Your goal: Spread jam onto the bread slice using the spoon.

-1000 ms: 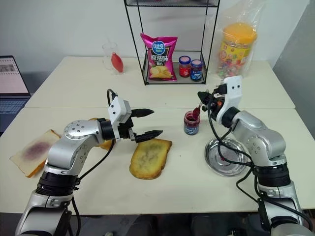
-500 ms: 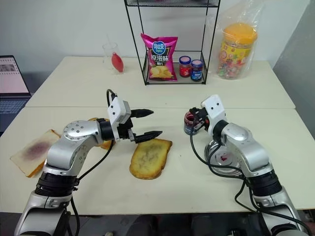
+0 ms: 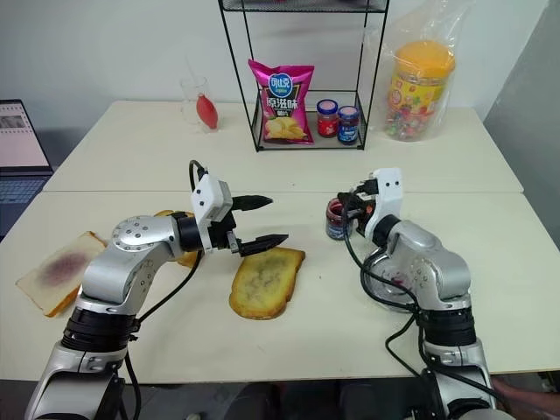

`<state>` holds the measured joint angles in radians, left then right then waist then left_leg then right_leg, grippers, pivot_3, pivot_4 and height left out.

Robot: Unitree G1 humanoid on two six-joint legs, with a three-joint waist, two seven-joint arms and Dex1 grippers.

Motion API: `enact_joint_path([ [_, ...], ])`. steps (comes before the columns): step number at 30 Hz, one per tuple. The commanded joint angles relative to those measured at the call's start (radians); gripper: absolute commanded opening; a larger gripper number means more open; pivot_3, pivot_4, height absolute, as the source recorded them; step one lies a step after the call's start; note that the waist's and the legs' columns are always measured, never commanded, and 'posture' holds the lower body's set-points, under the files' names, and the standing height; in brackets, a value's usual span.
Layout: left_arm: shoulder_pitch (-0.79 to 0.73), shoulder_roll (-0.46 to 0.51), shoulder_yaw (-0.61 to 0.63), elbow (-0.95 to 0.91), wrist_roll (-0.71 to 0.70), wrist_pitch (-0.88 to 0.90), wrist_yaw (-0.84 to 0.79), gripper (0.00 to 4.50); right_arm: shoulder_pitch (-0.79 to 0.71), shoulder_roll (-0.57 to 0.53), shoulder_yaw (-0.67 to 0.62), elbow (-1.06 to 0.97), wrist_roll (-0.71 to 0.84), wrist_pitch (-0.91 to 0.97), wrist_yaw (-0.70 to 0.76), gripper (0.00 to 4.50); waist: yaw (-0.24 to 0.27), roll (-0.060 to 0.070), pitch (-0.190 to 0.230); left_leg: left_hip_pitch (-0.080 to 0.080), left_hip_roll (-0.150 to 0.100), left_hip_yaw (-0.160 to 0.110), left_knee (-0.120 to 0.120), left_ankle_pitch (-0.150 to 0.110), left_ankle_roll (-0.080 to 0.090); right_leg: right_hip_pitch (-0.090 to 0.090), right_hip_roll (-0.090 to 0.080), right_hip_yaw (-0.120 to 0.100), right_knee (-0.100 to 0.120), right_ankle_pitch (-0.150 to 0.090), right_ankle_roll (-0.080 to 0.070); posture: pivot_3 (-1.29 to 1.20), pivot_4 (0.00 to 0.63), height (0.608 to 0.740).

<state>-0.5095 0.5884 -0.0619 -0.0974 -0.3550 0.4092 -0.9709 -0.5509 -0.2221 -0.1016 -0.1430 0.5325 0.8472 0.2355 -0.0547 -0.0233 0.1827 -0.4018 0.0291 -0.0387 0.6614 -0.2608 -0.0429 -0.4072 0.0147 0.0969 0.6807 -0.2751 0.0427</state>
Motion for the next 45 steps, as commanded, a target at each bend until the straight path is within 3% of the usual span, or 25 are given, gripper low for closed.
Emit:
enact_joint_path([
  [1,-0.009,0.012,0.027,-0.031,-0.01,-0.016,0.0,4.5,-0.046,0.035,-0.094,-0.036,0.085,0.055,-0.041,0.06,0.0,0.0,0.0,0.0,0.0,0.0,0.0,0.0,0.0,0.0,0.0,0.0,0.0,0.0,0.0,0.0,0.15,0.74],
  [11,-0.027,0.016,0.018,-0.016,-0.003,-0.029,-0.015,4.5,-0.085,0.096,-0.221,-0.038,0.189,0.122,-0.149,0.06,-0.002,0.0,0.0,0.0,0.0,0.0,0.0,0.0,0.0,0.0,0.0,0.0,0.0,0.0,0.0,0.0,0.15,0.74],
  [36,-0.029,0.028,0.017,-0.014,-0.002,-0.04,-0.034,4.5,-0.087,0.152,-0.357,-0.019,0.391,0.166,-0.328,0.06,-0.003,0.001,0.0,0.0,0.0,0.0,-0.001,0.0,0.0,0.0,0.0,0.0,0.0,0.0,0.0,0.0,0.15,0.74],
  [40,-0.03,0.029,0.019,-0.013,-0.002,-0.041,-0.034,4.5,-0.072,0.113,-0.309,-0.026,0.354,0.158,-0.305,0.06,-0.004,0.001,0.0,0.0,0.0,0.001,-0.001,0.0,0.0,0.0,0.0,0.0,0.0,0.0,0.0,0.0,0.15,0.74],
  [45,-0.028,0.03,0.019,-0.015,-0.003,-0.039,-0.034,4.5,-0.051,0.011,-0.113,-0.064,0.188,0.068,-0.201,0.06,-0.005,0.001,0.001,0.0,0.0,0.001,-0.001,0.0,0.0,0.0,0.0,0.001,-0.001,0.0,0.0,0.0,0.15,0.74],
])
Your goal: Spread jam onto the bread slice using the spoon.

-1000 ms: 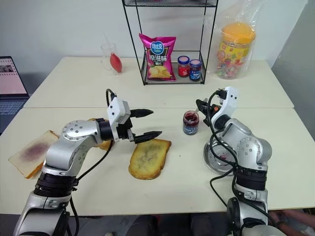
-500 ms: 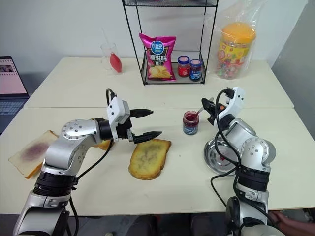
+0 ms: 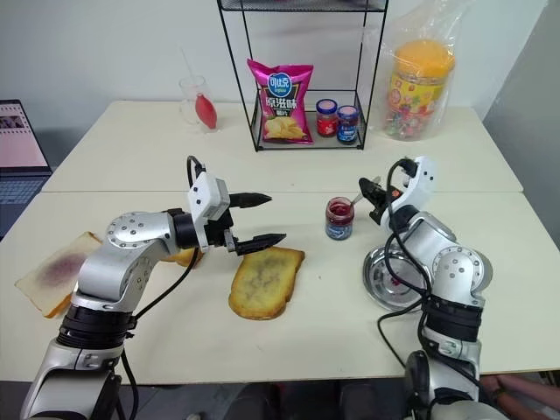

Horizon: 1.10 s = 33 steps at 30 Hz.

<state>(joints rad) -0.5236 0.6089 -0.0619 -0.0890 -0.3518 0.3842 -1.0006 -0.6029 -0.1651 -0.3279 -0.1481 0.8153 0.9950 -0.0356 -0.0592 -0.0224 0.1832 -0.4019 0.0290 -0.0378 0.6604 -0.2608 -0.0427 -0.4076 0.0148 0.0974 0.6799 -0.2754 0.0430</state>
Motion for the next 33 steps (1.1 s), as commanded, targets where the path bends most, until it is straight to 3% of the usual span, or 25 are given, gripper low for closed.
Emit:
enact_joint_path([
  [1,-0.013,0.01,0.019,-0.024,-0.007,-0.014,-0.004,4.5,0.002,-0.051,0.13,-0.06,-0.111,-0.094,0.08,0.06,0.0,0.0,0.0,0.0,0.0,0.0,0.0,0.0,0.0,0.0,0.0,0.0,0.0,0.0,0.0,0.0,0.15,0.74],
  [12,-0.005,0.011,0.02,-0.034,-0.009,-0.01,0.002,4.5,0.036,-0.148,0.402,-0.083,-0.347,-0.236,0.243,0.06,0.001,0.0,0.0,0.0,0.0,0.0,0.0,0.0,0.0,-0.001,0.0,0.0,0.0,0.0,0.0,0.0,0.15,0.74],
  [16,-0.008,0.008,0.018,-0.033,-0.009,-0.01,0.005,4.5,0.044,-0.142,0.421,-0.064,-0.377,-0.244,0.265,0.06,0.001,0.0,0.0,0.0,0.0,0.0,0.0,0.0,0.0,-0.001,0.0,0.0,0.0,0.0,0.0,0.0,0.15,0.74],
  [19,-0.006,0.006,0.017,-0.034,-0.009,-0.013,0.008,4.5,0.052,-0.106,0.385,-0.06,-0.349,-0.212,0.255,0.06,0.002,0.0,0.0,0.0,0.0,0.0,0.0,0.0,0.0,-0.001,0.0,0.0,0.0,0.0,0.0,0.0,0.15,0.74],
  [26,-0.008,0.005,0.018,-0.03,-0.007,-0.016,0.011,4.5,0.018,0.045,0.169,-0.041,-0.196,-0.071,0.148,0.06,0.001,0.0,0.0,0.0,0.001,-0.001,0.0,0.0,0.0,-0.001,0.0,0.0,0.0,0.0,0.0,0.0,0.15,0.74],
  [33,-0.016,-0.006,0.021,-0.018,-0.002,-0.034,0.019,4.5,-0.021,0.107,0.026,-0.022,-0.108,0.003,0.065,0.06,0.0,0.0,0.0,0.0,0.001,-0.001,0.0,0.0,0.0,-0.001,0.0,0.0,0.0,0.0,0.0,0.0,0.15,0.74],
])
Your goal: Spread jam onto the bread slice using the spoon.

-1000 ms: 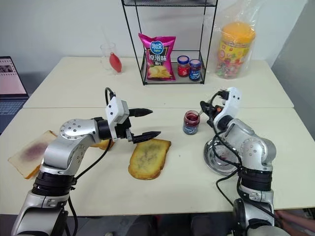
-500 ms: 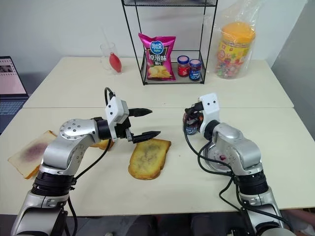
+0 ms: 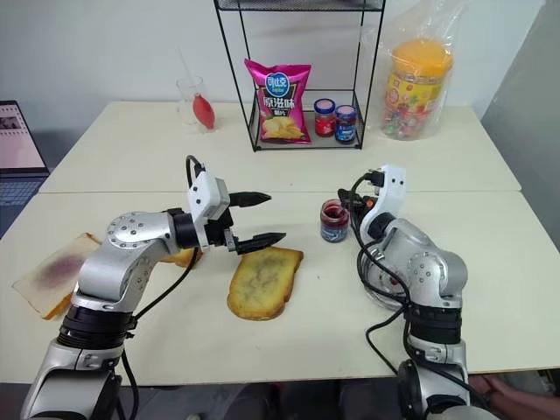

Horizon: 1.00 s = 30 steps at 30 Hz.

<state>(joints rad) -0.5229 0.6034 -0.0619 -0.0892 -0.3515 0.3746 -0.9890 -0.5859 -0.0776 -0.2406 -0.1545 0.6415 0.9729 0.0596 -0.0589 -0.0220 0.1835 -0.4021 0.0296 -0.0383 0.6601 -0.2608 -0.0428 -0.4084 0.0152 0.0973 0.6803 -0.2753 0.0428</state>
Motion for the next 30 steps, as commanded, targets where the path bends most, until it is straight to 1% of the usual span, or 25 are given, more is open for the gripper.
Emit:
enact_joint_path([
  [1,-0.017,0.0,0.02,-0.018,-0.002,-0.026,0.007,4.5,-0.043,0.025,-0.079,-0.015,0.077,0.033,-0.042,0.06,0.0,0.0,0.0,0.0,0.0,0.0,0.0,0.0,0.0,0.0,0.0,0.0,0.0,0.0,0.0,0.0,0.15,0.74],
  [4,-0.02,-0.001,0.019,-0.013,-0.002,-0.028,0.006,4.5,-0.055,0.03,-0.107,-0.012,0.098,0.047,-0.065,0.06,0.0,0.0,0.0,0.0,0.0,0.0,0.0,0.0,0.0,0.0,0.0,0.0,0.0,0.0,0.0,0.0,0.15,0.74],
  [7,-0.022,-0.002,0.016,-0.009,0.0,-0.032,0.004,4.5,-0.07,0.042,-0.163,-0.015,0.146,0.066,-0.108,0.06,0.0,0.0,0.0,0.0,0.0,0.0,0.0,0.0,0.0,0.0,0.0,0.0,0.0,0.0,0.0,0.0,0.15,0.74],
  [16,-0.03,-0.002,0.01,0.006,0.006,-0.046,-0.007,4.5,-0.085,0.067,-0.244,-0.011,0.254,0.092,-0.201,0.06,0.0,0.0,0.0,0.0,0.0,0.0,0.0,0.0,0.0,0.0,0.0,0.0,0.0,0.0,0.0,0.0,0.15,0.74],
  [24,-0.033,0.0,0.008,0.011,0.006,-0.049,-0.013,4.5,-0.085,0.092,-0.285,0.002,0.371,0.1,-0.276,0.06,-0.001,0.0,0.0,0.0,0.0,0.0,0.0,0.0,0.0,0.0,0.0,0.0,0.0,0.0,0.0,0.0,0.15,0.74],
  [30,-0.049,-0.006,0.017,0.027,0.009,-0.073,-0.011,4.5,-0.074,0.086,-0.306,0.012,0.436,0.09,-0.326,0.06,-0.001,0.001,0.0,0.0,0.0,0.001,-0.001,0.0,0.0,0.0,0.0,0.0,0.0,0.0,0.0,0.0,0.15,0.74],
])
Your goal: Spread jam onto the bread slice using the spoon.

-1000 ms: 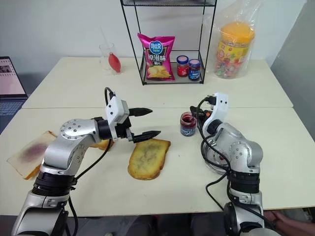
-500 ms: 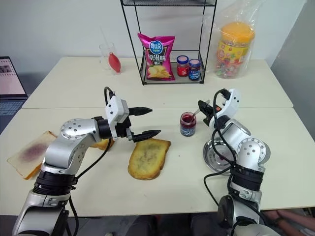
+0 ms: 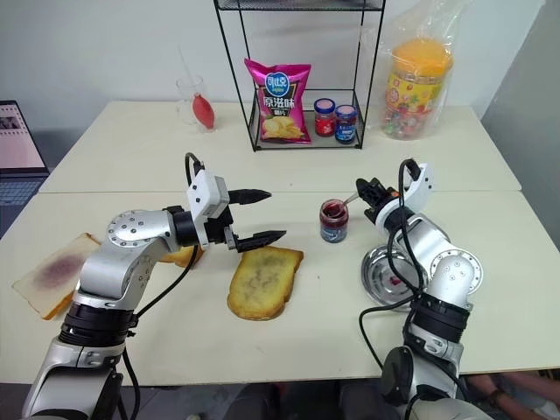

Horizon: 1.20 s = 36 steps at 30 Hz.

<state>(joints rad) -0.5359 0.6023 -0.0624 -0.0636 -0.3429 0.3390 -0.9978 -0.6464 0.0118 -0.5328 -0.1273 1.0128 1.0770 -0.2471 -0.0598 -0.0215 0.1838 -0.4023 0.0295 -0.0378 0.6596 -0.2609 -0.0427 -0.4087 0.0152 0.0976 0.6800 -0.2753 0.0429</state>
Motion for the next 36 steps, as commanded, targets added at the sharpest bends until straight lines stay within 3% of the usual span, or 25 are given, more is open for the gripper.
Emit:
enact_joint_path([
  [1,-0.042,-0.006,0.018,0.006,0.0,-0.041,-0.002,4.5,-0.012,-0.005,-0.017,-0.013,0.075,-0.017,-0.027,0.06,0.0,0.0,0.0,0.0,0.0,0.0,0.0,0.0,0.0,0.0,0.0,0.0,0.0,0.0,0.0,0.0,0.15,0.74],
  [36,-0.09,-0.007,0.021,0.041,-0.013,-0.078,-0.106,4.5,0.028,-0.082,0.024,-0.015,0.252,-0.121,-0.097,0.06,0.0,0.0,0.0,-0.001,0.0,0.0,-0.001,0.0,0.0,-0.001,0.0,0.0,0.0,0.0,0.0,0.0,0.15,0.74],
])
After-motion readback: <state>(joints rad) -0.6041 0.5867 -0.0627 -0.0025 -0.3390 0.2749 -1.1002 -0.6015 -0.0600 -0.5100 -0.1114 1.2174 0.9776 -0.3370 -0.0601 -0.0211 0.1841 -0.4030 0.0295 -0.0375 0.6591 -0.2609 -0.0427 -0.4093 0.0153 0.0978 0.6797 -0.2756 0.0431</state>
